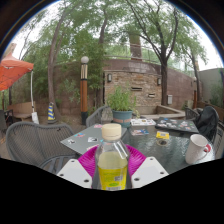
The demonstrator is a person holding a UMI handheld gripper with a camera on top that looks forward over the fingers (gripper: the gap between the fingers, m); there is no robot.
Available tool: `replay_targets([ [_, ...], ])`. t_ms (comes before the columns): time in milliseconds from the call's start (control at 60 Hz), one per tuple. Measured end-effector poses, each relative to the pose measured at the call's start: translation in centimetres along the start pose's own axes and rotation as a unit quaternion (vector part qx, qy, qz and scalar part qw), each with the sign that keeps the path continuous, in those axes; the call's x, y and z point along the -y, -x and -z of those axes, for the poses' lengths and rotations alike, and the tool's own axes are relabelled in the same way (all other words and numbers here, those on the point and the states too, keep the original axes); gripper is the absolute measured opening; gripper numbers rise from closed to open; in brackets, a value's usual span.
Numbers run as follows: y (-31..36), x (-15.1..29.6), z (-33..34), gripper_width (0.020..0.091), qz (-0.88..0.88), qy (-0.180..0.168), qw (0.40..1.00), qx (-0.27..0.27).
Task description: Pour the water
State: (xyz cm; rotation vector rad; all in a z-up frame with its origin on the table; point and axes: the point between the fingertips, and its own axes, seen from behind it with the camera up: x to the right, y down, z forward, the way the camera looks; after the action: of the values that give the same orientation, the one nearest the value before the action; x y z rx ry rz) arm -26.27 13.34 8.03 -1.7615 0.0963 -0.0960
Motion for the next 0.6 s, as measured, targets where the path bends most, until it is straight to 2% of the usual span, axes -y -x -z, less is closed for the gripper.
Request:
replay_targets([
  [67,0.2,1.1,-0.4,0.0395,-0.043,0.018,0.999,0.023],
  [117,-0.3,4.5,0.3,0.0397,-0.068,-0.003,0.997,0.047],
  [150,0.7,8.4,0.9,0.0396,-0.097,-0.01,0.993,0.061],
  [217,-2.6,13.6,1.4,0.0397,-0.198,-0.043,0.975,0.091],
  [267,-4.7,17.8,1.2,0.0396,-0.292,-0.052,0.949,0.106],
  [400,-13.0,18.6,2.0,0.0396,-0.559,-0.037,0.814,0.155],
  [417,-13.1,17.1,1.3,0.0395,-0.578,-0.04,0.799,0.162],
  [500,-17.6,14.1,1.0,0.0396,-0.718,-0.016,0.674,0.177],
  [600,-19.8,12.3,2.2,0.0391,-0.837,-0.013,0.521,0.166],
])
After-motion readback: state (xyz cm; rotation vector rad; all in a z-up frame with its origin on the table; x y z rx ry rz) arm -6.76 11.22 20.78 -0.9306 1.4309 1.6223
